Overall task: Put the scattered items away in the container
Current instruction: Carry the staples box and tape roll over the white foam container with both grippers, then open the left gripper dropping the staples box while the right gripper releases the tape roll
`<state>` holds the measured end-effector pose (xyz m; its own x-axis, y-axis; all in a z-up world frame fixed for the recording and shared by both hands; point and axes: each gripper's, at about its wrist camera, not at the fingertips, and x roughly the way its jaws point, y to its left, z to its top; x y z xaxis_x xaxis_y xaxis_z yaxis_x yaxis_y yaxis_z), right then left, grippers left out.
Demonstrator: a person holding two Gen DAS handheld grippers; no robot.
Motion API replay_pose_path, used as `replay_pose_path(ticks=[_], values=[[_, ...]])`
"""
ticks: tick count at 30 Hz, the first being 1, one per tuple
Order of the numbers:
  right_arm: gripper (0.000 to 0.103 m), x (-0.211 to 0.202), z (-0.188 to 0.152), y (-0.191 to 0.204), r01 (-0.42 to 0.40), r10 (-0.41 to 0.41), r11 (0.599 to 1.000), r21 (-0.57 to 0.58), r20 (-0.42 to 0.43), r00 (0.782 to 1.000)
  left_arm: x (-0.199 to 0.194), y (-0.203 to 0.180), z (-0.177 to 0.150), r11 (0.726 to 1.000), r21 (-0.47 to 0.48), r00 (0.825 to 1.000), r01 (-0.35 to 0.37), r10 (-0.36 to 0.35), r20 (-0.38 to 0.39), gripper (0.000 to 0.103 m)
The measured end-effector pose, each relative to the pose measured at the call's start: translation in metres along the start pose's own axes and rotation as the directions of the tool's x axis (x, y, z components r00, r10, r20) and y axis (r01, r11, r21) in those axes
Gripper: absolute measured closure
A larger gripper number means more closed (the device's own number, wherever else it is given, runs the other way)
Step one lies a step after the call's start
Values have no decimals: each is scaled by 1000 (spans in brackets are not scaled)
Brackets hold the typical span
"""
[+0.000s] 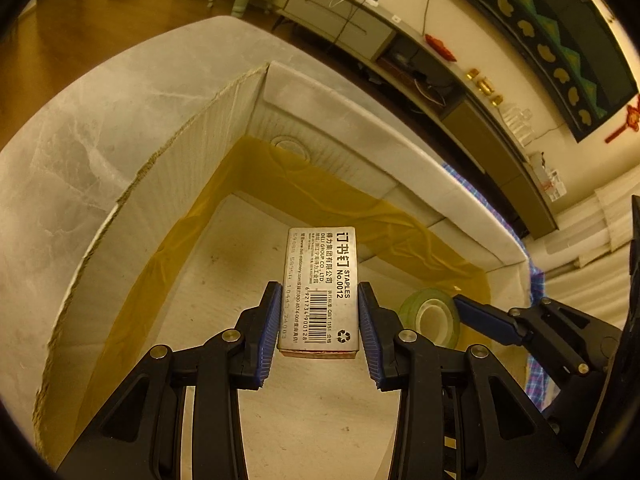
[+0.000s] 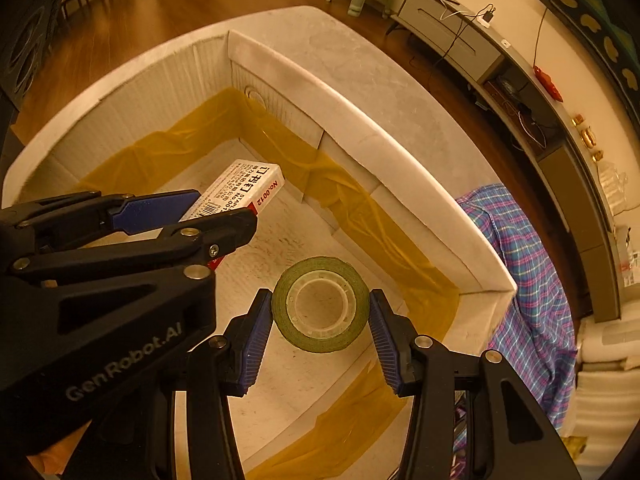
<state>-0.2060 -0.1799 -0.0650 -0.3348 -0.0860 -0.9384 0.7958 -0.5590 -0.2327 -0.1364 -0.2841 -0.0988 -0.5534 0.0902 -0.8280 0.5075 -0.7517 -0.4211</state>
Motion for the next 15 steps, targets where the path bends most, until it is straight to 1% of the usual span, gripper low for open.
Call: replay_pose_path(ticks=[8, 10, 13, 15], values=[[52, 3, 2, -3, 24, -24, 1000, 5, -12, 1000, 5, 0, -1, 999, 24, 999, -36, 36, 4, 62], [52, 2, 0, -5, 26, -26, 999, 20, -10, 1000, 5, -1, -1, 999, 26, 999, -35, 35, -1, 54], [52, 0, -4, -7, 21, -21, 999, 34, -6, 1000, 2, 2, -2, 998, 38, 999, -40, 40, 2, 50], [49, -1, -6, -7, 22, -22, 999, 39, -1, 1000, 1, 4, -3, 999, 40, 999, -34, 34, 1, 49]])
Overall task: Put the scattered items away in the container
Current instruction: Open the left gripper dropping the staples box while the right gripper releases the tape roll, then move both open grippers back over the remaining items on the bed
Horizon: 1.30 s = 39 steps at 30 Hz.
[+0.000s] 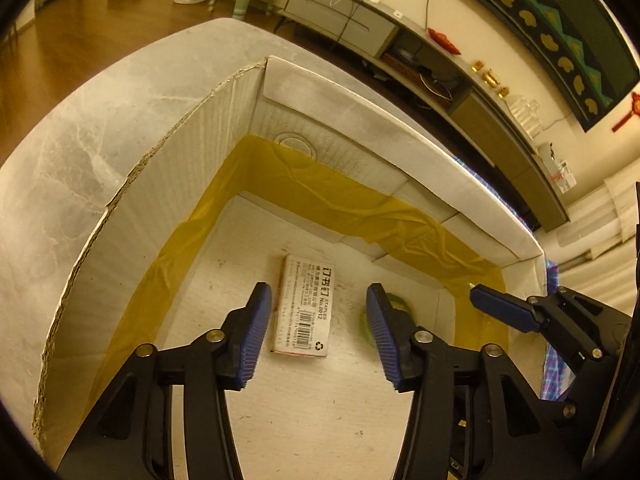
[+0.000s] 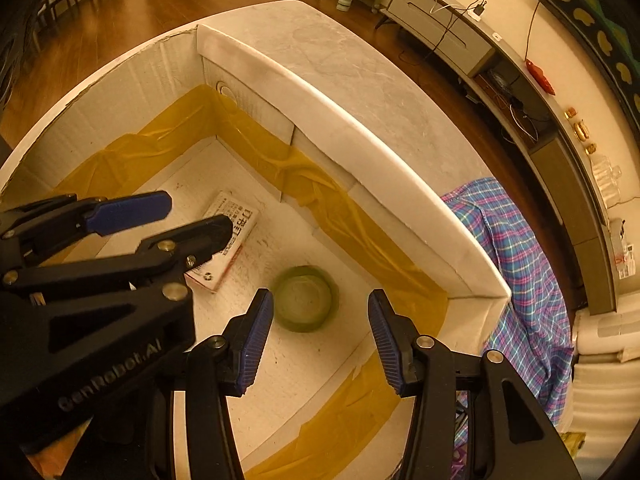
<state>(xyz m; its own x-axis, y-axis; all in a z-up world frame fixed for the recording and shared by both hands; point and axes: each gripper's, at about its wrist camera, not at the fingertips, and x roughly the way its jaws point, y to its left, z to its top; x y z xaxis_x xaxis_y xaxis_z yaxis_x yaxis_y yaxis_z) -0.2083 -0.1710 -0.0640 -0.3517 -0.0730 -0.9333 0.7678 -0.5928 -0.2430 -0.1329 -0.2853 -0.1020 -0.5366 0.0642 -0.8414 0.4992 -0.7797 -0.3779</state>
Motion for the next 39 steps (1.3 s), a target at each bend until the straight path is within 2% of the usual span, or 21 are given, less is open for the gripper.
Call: replay_pose_path(ticks=[9, 18, 29, 39], values=[[47, -12, -9, -3, -45, 44, 999, 28, 38, 998, -22, -2, -3, 1000, 12, 1000, 5, -5, 24, 49], [47, -36, -31, -17, -113, 100, 990, 87, 147, 984, -55, -22, -13, 995, 92, 996, -32, 25, 81, 49], [47, -80, -86, -16, -204, 162, 972, 112, 308, 938, -102, -45, -37, 976, 186, 980, -112, 77, 183, 49], [47, -117, -131, -7, -315, 226, 940, 134, 450, 864, -145, -55, -64, 961, 246, 964, -126, 60, 260, 49]])
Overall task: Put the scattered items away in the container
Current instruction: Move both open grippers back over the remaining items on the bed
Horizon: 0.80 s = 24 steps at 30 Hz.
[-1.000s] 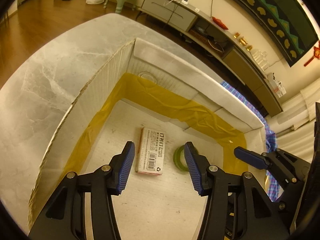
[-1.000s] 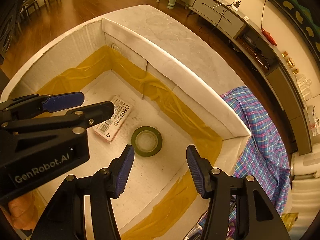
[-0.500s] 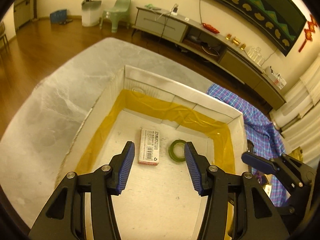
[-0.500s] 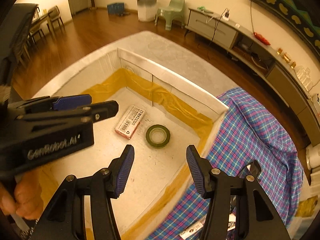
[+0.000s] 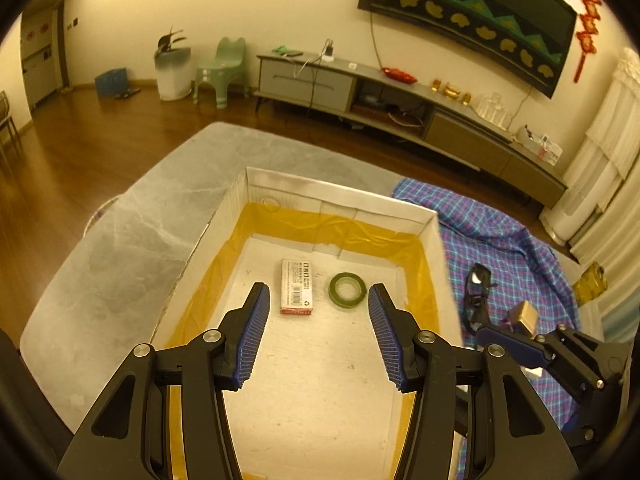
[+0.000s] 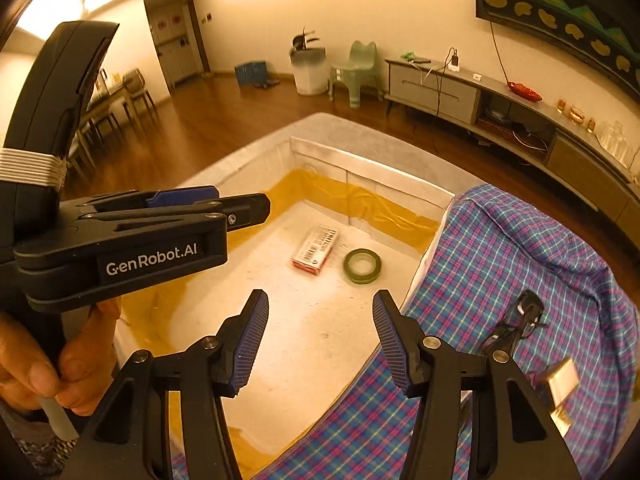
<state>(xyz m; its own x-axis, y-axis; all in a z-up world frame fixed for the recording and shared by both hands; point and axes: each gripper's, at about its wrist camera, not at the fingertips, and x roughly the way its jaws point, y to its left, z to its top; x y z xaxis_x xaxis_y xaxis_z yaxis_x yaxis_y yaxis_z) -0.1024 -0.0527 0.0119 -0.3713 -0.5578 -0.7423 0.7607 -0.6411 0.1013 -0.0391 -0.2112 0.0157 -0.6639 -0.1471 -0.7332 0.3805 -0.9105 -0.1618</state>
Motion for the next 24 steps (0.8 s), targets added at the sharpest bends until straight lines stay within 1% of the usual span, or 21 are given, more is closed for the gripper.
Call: replay_pose_path(ticks=[3, 7, 10, 13, 20, 24], values=[[47, -15, -9, 5, -17, 17, 1000, 4, 34, 999, -12, -3, -3, 1000, 11, 1000, 5, -5, 18, 49], [46, -38, -22, 14, -23, 24, 1000, -20, 87, 996, -27, -10, -9, 1000, 30, 999, 1, -3, 47, 49], [46, -56, -34, 20, -28, 32, 999, -31, 136, 990, -36, -15, -16, 999, 49, 998, -5, 2, 67, 49], [45, -71, -44, 23, -47, 52, 998, -28, 179, 982, -44, -17, -23, 999, 47, 997, 0, -3, 75, 49], [44, -100, -63, 29, -95, 101, 995, -40, 222, 970, -57, -20, -49, 999, 37, 997, 31, -34, 68, 49], [43, -111, -75, 28, -101, 106, 994, -35, 230, 967, -68, -18, -64, 999, 28, 995, 22, -25, 96, 49]])
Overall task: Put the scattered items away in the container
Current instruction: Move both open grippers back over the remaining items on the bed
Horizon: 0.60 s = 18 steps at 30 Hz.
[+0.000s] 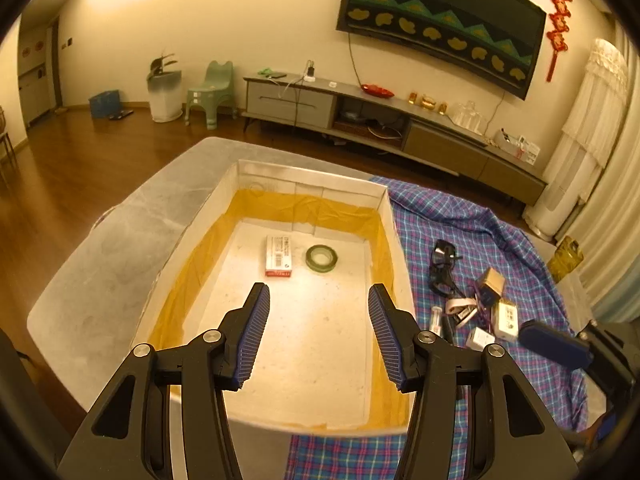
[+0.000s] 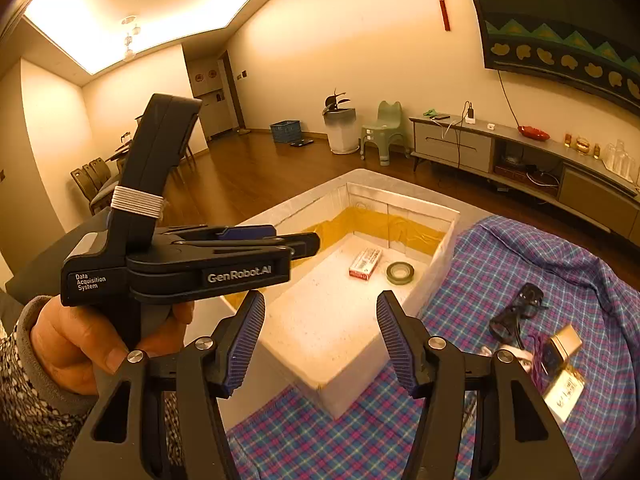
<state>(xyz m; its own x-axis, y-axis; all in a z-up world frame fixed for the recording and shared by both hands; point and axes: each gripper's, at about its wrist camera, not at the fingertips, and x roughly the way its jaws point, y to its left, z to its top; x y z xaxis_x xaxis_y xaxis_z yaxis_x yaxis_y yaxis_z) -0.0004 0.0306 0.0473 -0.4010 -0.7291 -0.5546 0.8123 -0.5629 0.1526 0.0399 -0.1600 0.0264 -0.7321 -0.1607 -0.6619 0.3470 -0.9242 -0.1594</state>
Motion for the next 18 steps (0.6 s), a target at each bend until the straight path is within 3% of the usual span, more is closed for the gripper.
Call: replay_pose_path(ticks=[10, 18], values=[[42, -23, -24, -36, 62, -64, 993, 101, 19, 998, -40, -30, -18, 994, 88, 985, 64, -77, 156, 49], [42, -39, -36, -66, 117, -124, 979, 169, 30, 992, -36, -70, -31, 978, 154, 977, 142, -163, 136, 49]])
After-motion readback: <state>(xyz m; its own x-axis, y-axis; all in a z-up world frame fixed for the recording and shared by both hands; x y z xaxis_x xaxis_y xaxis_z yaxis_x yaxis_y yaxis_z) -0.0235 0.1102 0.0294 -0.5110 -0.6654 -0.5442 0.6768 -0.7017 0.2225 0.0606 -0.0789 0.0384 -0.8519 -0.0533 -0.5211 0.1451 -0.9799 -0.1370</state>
